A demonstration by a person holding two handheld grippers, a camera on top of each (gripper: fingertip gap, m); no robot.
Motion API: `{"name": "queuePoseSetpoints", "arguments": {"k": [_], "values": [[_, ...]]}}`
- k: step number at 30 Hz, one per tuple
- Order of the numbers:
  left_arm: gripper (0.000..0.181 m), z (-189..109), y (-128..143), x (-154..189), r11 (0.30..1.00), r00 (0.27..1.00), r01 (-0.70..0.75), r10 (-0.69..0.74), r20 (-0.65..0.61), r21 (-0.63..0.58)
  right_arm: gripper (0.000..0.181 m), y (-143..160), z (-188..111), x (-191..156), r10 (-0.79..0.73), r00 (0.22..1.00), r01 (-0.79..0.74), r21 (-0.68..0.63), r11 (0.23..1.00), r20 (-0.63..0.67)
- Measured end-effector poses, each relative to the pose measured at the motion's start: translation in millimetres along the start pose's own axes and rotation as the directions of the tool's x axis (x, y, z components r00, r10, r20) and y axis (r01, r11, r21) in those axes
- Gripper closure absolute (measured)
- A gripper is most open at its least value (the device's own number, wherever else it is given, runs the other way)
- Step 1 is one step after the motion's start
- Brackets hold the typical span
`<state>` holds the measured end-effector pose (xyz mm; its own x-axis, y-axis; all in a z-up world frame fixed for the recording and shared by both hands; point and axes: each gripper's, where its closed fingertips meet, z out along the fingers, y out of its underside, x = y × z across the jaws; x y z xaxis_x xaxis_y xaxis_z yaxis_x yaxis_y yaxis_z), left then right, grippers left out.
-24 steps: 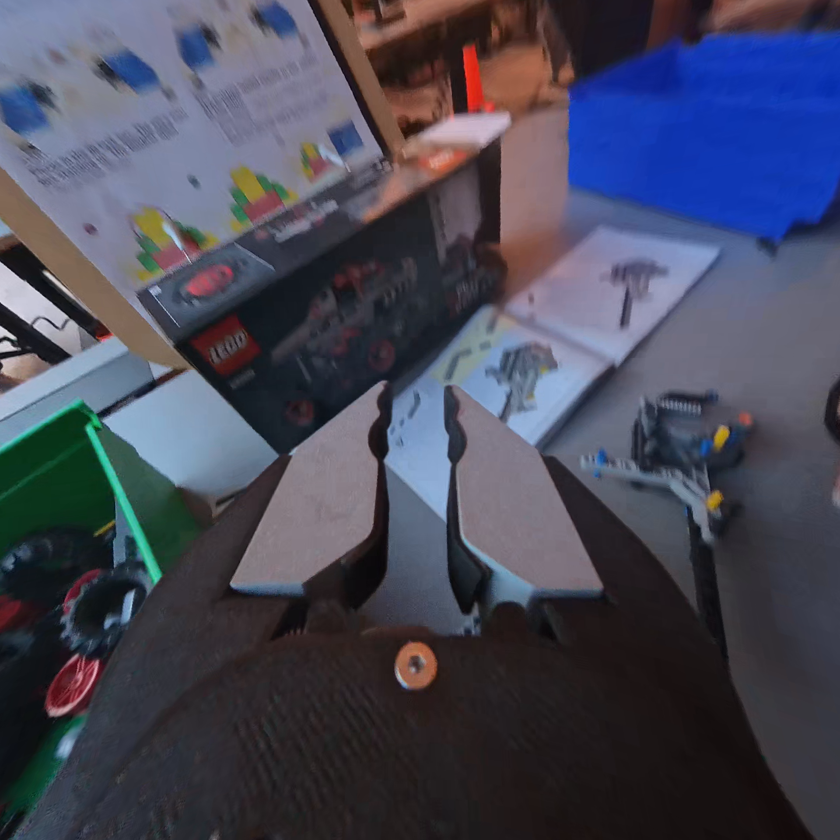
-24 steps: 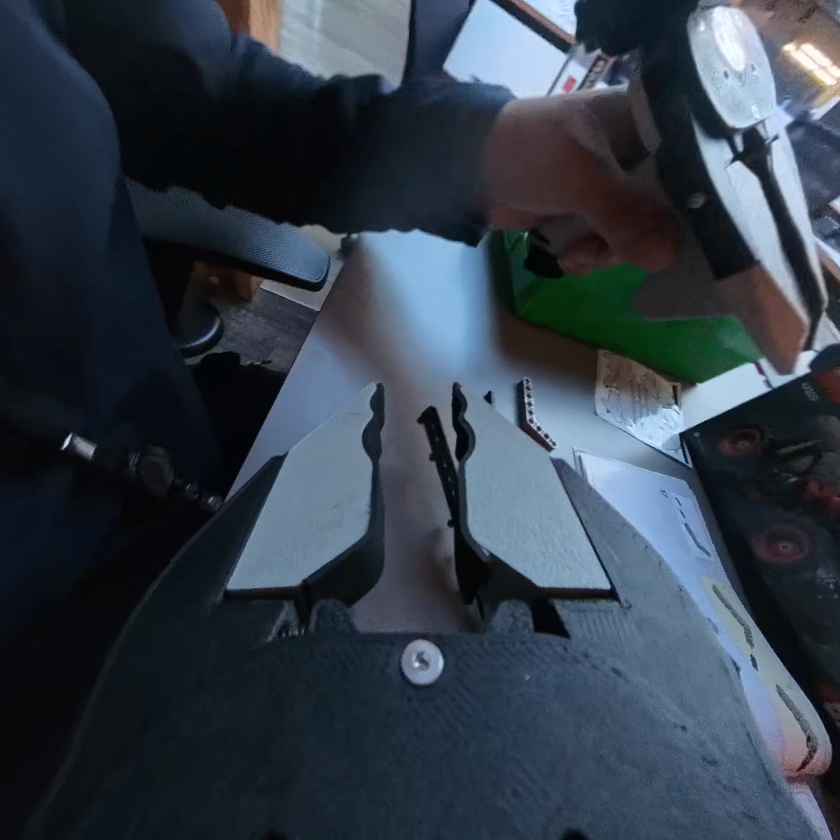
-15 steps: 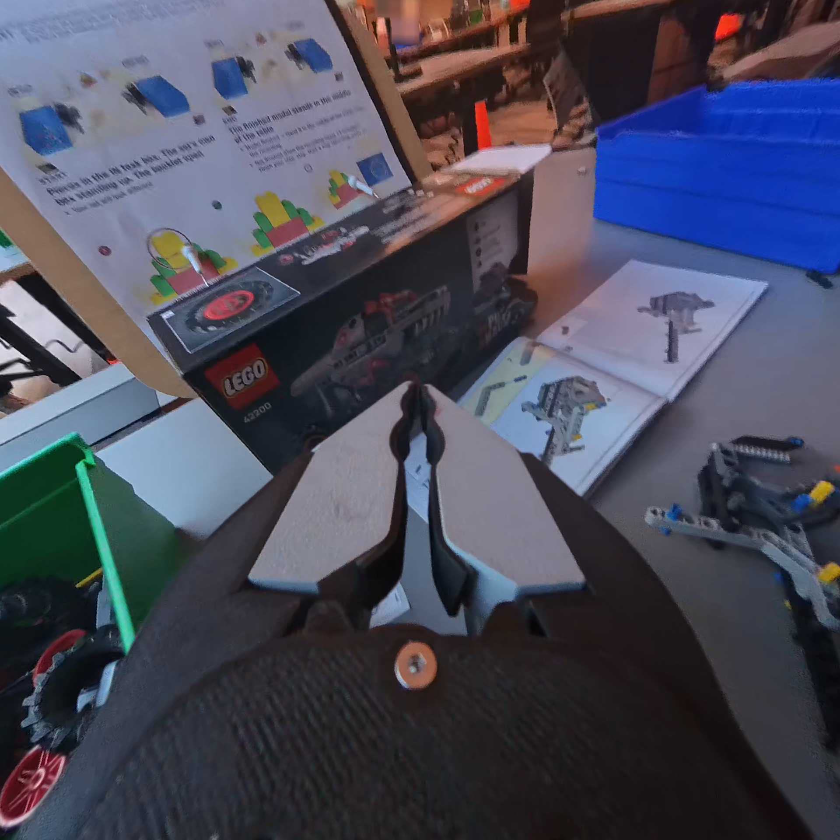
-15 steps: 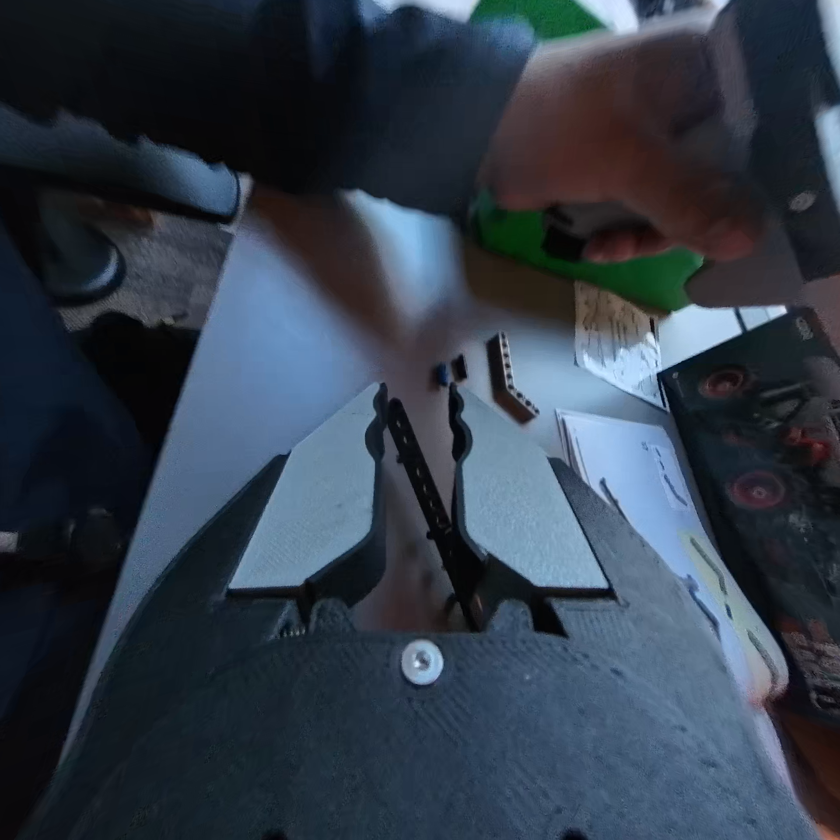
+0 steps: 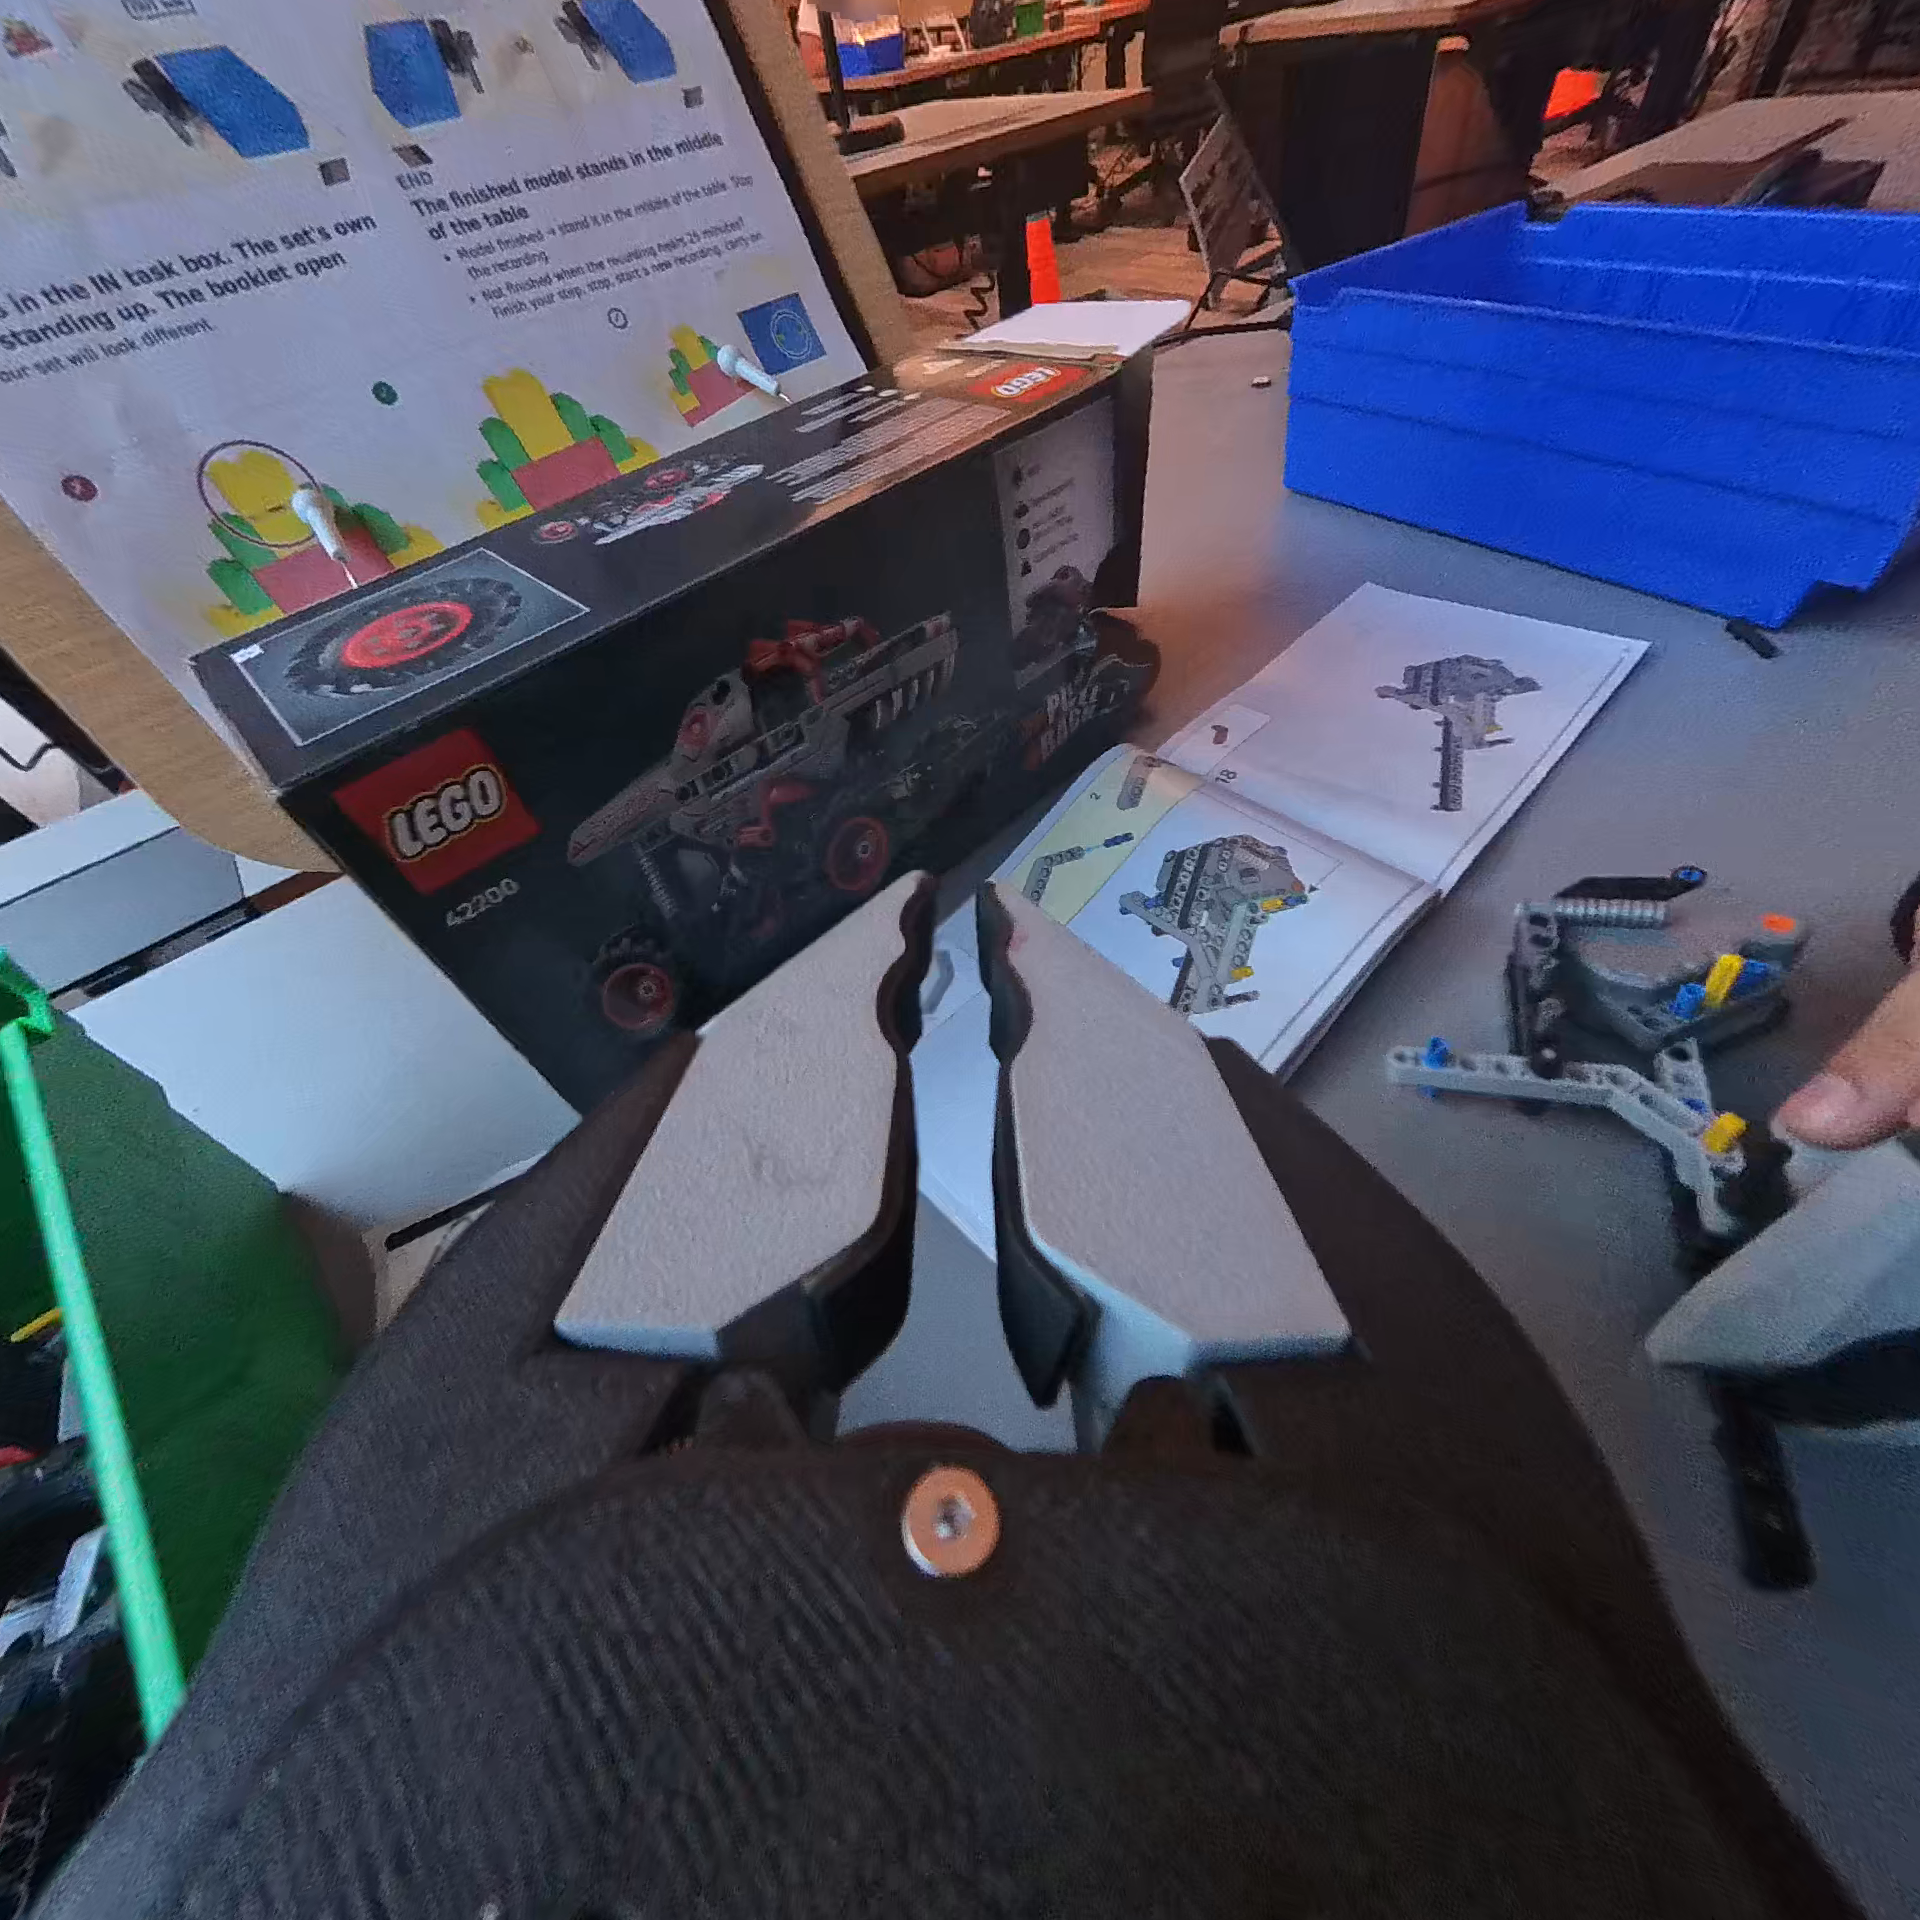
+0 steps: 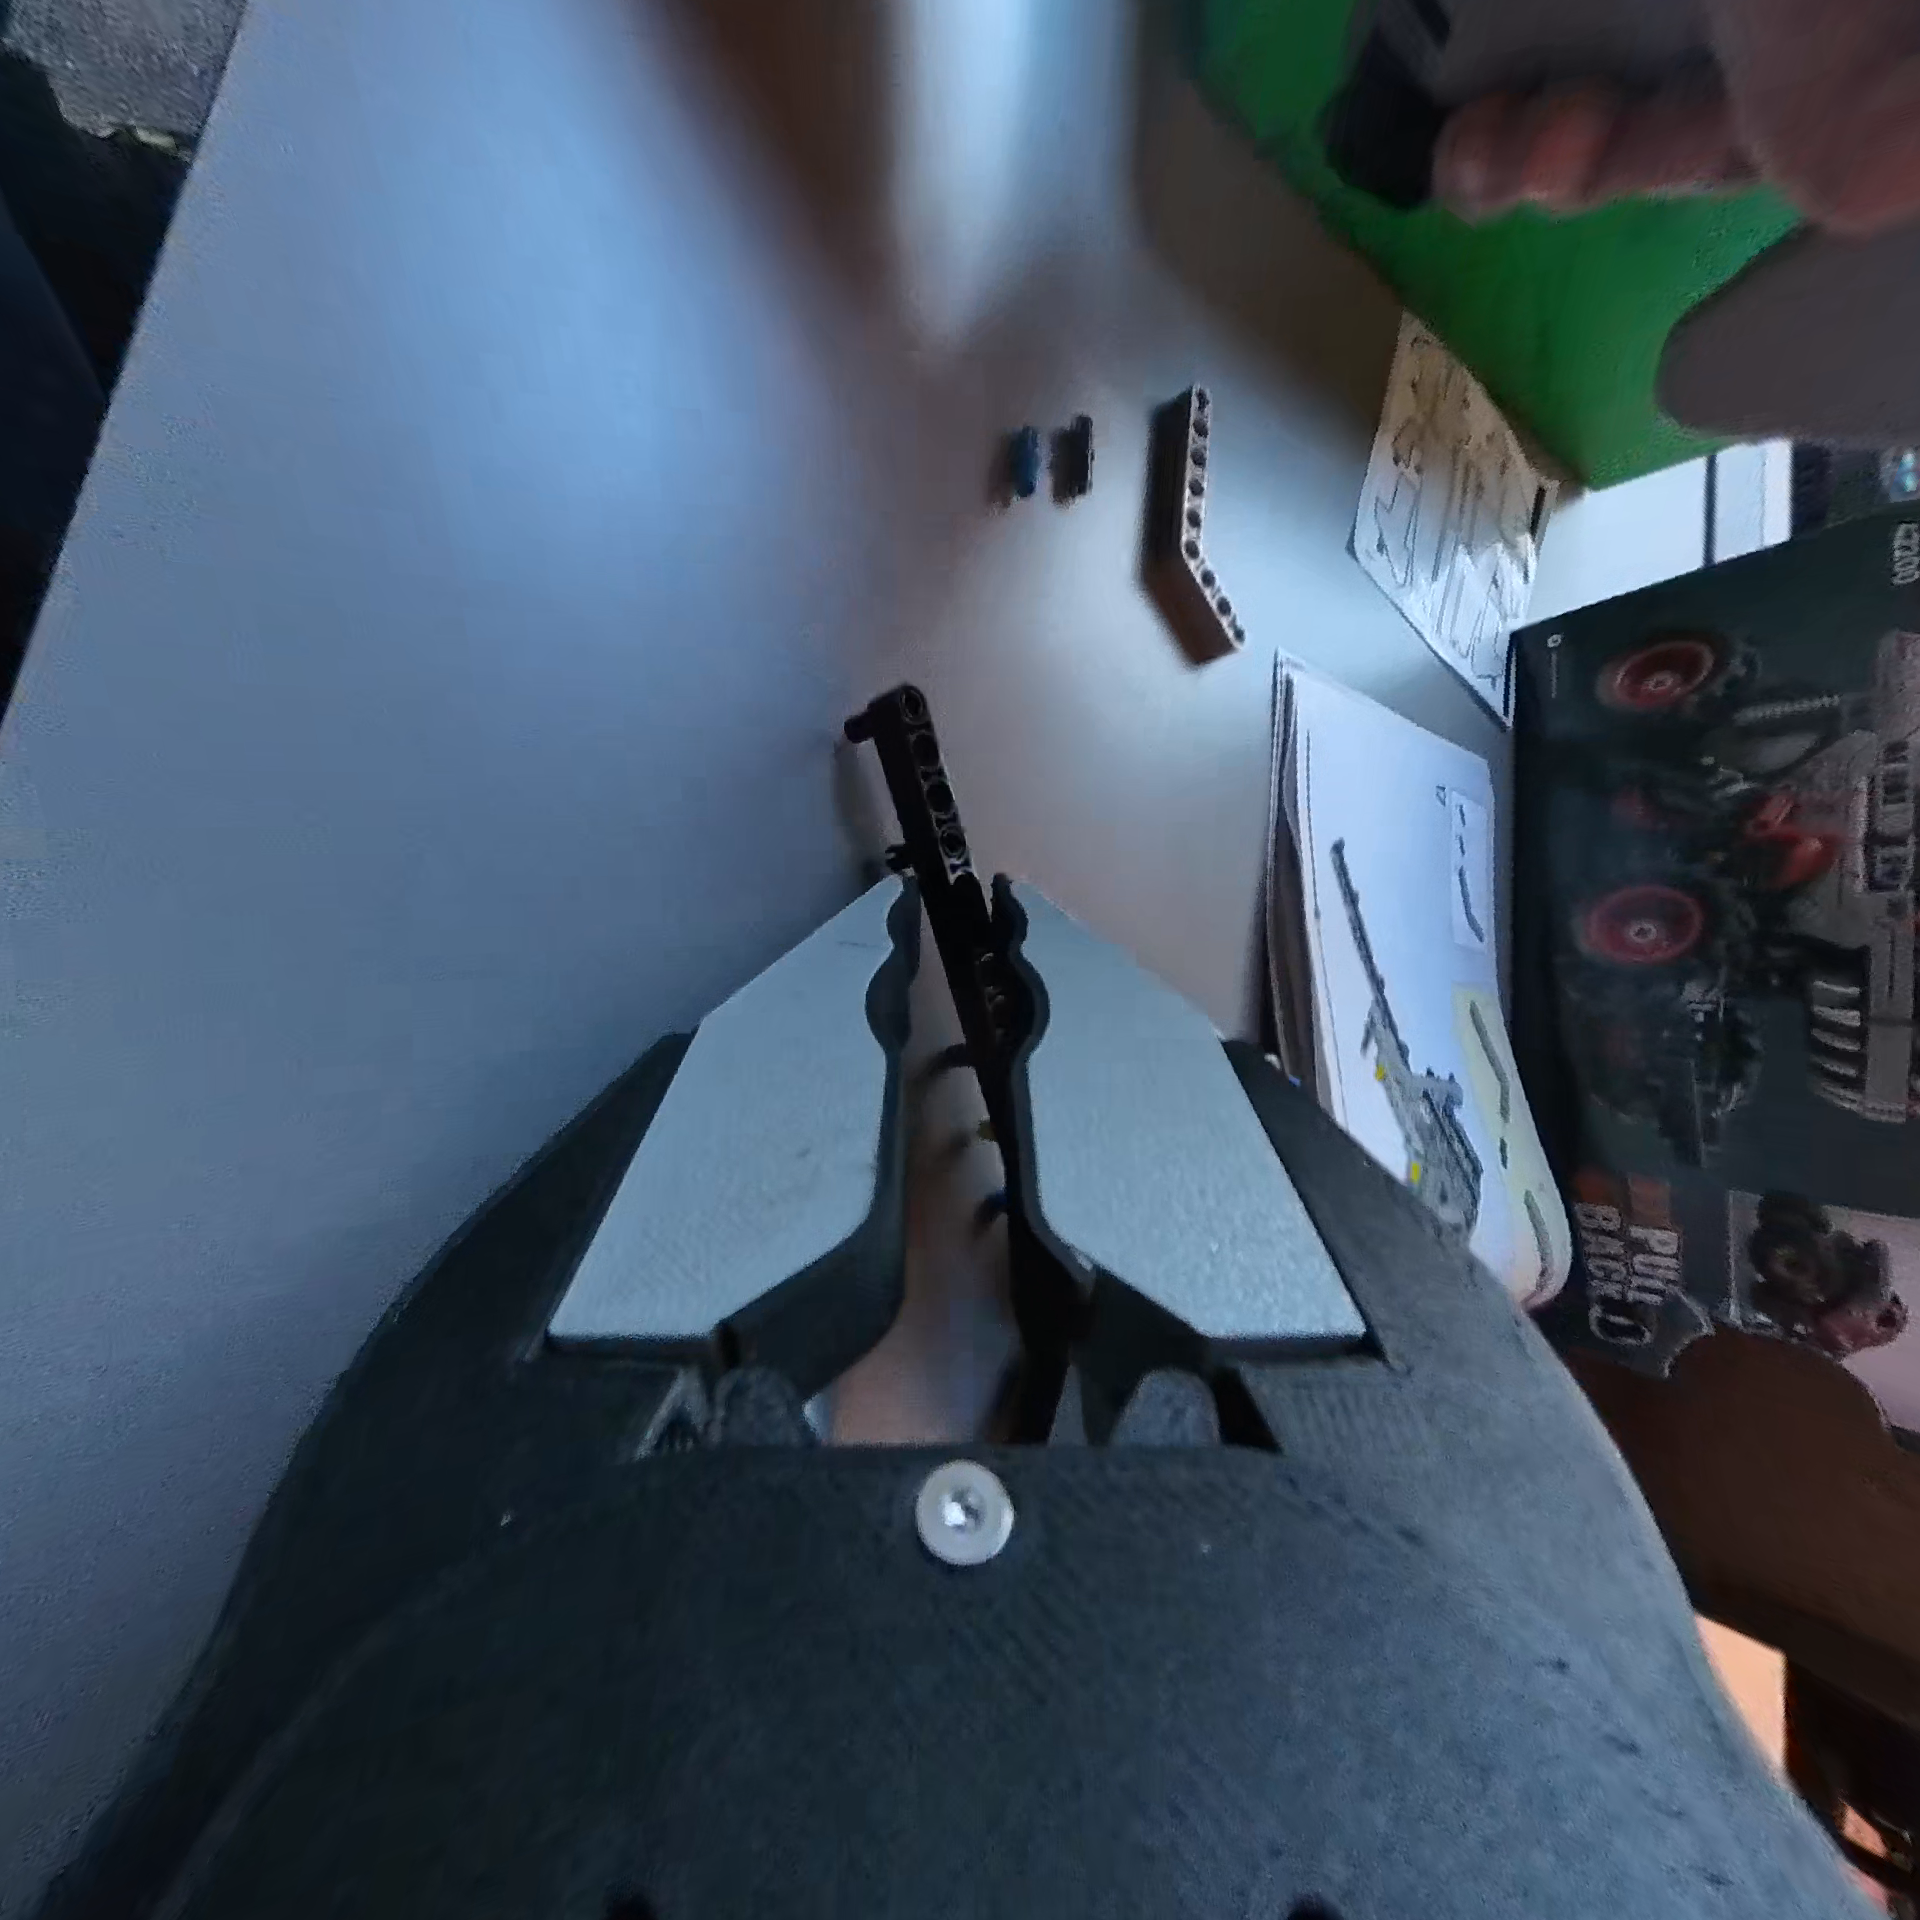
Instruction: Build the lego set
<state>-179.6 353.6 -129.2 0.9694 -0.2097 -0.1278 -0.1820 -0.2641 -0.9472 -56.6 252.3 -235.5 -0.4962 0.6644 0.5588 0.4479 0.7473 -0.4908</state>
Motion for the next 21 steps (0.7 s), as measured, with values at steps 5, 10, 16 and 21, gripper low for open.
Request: {"name": "queuePoseSetpoints", "arguments": {"k": [5,10,16,21], "values": [[0.149,-2,7,-14,1.000,0.998,0.006,-0.005,0.059,-0.018,0.166,19,-24,-3,0.009,0.999,-0.012,0.062,0.998,0.051],[0.132,-2,13,-5,0.998,0.999,0.049,-0.049,-0.008,-0.049,0.162,25,-55,-8,0.084,0.986,-0.110,0.184,0.977,0.144],[0.131,-15,39,27,0.977,0.991,0.037,-0.062,-0.117,-0.209,0.156,-5,-83,-13,0.121,0.959,-0.213,0.373,0.903,0.255],[0.135,-47,89,49,0.893,0.980,-0.052,-0.040,-0.194,-0.447,0.157,-18,-98,-9,0.121,0.960,-0.228,0.447,0.865,0.254]]}}
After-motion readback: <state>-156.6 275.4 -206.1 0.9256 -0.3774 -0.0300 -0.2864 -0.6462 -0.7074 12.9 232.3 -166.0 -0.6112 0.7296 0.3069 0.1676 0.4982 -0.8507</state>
